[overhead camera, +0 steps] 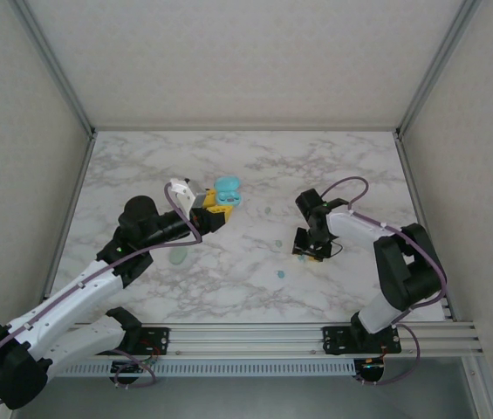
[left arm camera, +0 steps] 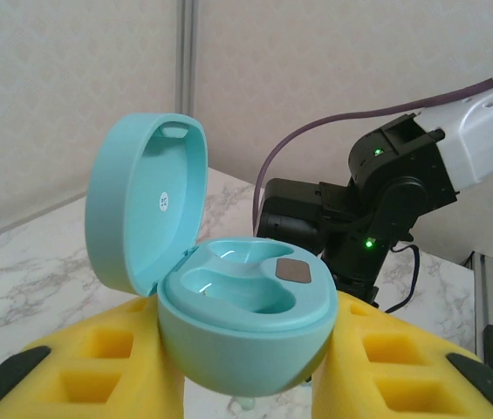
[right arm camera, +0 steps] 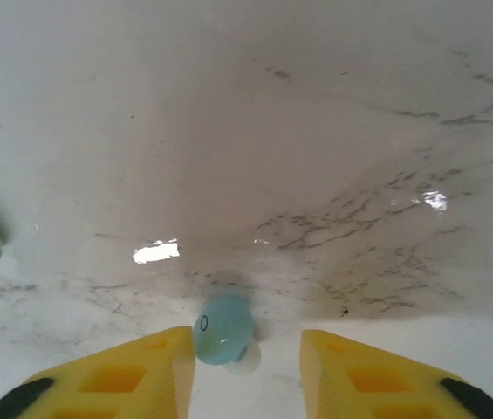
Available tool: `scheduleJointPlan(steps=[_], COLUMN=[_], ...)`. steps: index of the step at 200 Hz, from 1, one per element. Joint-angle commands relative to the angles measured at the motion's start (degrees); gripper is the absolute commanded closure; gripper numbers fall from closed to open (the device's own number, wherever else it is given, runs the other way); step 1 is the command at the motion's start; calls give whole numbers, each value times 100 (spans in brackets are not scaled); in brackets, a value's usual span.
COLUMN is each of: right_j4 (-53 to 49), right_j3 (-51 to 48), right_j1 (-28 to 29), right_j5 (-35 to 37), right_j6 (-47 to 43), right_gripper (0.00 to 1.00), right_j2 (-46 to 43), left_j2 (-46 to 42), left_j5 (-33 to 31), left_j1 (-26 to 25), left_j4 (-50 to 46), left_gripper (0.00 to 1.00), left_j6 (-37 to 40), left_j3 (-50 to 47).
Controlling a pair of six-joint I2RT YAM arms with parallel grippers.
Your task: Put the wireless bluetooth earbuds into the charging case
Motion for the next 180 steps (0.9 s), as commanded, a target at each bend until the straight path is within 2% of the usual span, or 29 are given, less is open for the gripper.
scheduleJointPlan(steps=[1, 26, 84, 125, 180], right_j4=[-27, 15, 80, -128, -167], right_j3=[154, 168, 235, 334, 442], right_j1=[62, 80, 135, 172, 191], right_j5=[172, 148, 120, 395, 507], right_j6=[119, 74, 22, -110, -199], right_gripper=[64, 69, 72, 69, 71], right_j2=[149, 245, 431, 559, 638], left_j2=[-57, -30, -41, -45, -15], left_j5=[-18, -8, -17, -9, -2], left_j1=[-62, -62, -62, -64, -65], left_j4=[26, 50, 41, 41, 50], left_gripper=[81, 81, 81, 81, 81], left_j6=[103, 79, 78, 70, 52], left_j3=[97, 102, 105, 109, 123])
